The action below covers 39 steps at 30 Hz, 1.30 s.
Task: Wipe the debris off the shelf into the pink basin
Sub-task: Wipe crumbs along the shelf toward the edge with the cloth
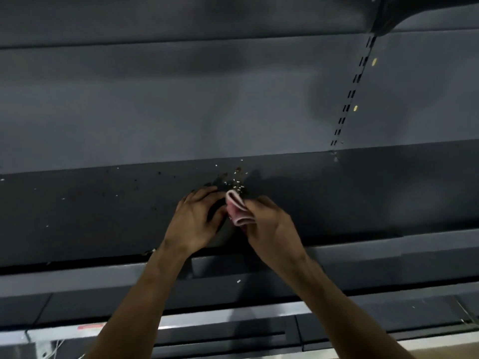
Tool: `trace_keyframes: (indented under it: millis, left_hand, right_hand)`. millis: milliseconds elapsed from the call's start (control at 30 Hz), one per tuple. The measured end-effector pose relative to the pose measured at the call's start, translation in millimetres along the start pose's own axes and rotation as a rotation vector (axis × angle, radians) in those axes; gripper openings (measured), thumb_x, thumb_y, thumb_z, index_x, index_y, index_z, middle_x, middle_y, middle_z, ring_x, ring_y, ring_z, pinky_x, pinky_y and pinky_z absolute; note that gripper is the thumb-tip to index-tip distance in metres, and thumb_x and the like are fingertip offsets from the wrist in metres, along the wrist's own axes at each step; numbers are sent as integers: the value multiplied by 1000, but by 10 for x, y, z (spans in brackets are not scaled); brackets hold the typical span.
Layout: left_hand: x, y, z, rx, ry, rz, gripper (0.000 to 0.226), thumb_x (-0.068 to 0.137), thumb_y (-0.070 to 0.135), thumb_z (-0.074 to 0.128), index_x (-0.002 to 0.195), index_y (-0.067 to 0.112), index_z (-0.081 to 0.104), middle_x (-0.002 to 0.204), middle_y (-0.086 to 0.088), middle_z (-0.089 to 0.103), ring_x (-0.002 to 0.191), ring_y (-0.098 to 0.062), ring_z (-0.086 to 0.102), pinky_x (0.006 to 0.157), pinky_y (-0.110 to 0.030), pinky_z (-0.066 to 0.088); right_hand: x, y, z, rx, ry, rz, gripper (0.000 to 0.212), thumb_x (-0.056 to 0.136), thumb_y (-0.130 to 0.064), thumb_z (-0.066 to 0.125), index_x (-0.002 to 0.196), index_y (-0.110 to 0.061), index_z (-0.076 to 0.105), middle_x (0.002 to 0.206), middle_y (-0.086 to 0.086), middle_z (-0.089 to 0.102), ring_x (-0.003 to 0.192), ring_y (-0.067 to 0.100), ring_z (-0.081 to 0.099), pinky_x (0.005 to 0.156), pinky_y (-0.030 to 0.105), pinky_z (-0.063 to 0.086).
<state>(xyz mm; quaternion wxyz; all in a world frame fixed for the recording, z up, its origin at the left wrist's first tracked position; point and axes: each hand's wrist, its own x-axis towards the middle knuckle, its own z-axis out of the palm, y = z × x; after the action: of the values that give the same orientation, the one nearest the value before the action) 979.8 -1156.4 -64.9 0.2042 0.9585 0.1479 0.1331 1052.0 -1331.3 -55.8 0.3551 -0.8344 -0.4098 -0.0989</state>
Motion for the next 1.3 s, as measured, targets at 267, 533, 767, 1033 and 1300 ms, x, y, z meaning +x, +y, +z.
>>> trace_keyframes:
  millis: [267, 533, 767, 1033, 1300]
  left_hand:
    - [16, 4, 18, -34, 23, -63, 54, 89, 57, 37, 129, 29, 60, 138, 5, 54, 126, -19, 50, 105, -47, 40]
    - [32, -9, 19, -35, 33, -57, 50, 90, 53, 40, 129, 30, 61, 140, 5, 53, 127, -18, 49, 107, -45, 39]
    - [-208, -192, -227, 105, 28, -83, 40, 96, 44, 51, 134, 35, 53, 146, 5, 47, 131, -21, 46, 105, -46, 40]
    - [-452, -404, -348, 198, 100, -232, 42, 95, 47, 51, 134, 31, 53, 142, 0, 51, 124, -28, 51, 105, -48, 38]
    - [-442, -374, -328, 239, 124, -267, 44, 95, 50, 48, 133, 30, 54, 139, 3, 52, 123, -24, 52, 104, -42, 38]
  right_hand:
    - [256, 919, -685, -254, 3, 215, 51, 96, -66, 32, 77, -22, 49, 72, -3, 53, 63, 24, 58, 61, 32, 49]
    - [-45, 765, -418, -96, -182, -170, 16, 88, -23, 72, 100, -14, 66, 88, -4, 59, 65, 9, 57, 62, 27, 53]
    - [329, 411, -805, 117, -509, -193, 63, 87, -74, 41, 90, -17, 66, 87, -4, 60, 79, 12, 60, 72, 36, 48]
    - [235, 542, -610, 197, -818, -373, 23, 96, -43, 56, 97, -24, 69, 94, -5, 59, 89, 11, 62, 77, 34, 49]
    - [530, 238, -65, 78, -672, -565, 34, 89, -15, 68, 117, -34, 68, 95, -18, 47, 82, 2, 53, 68, 21, 43]
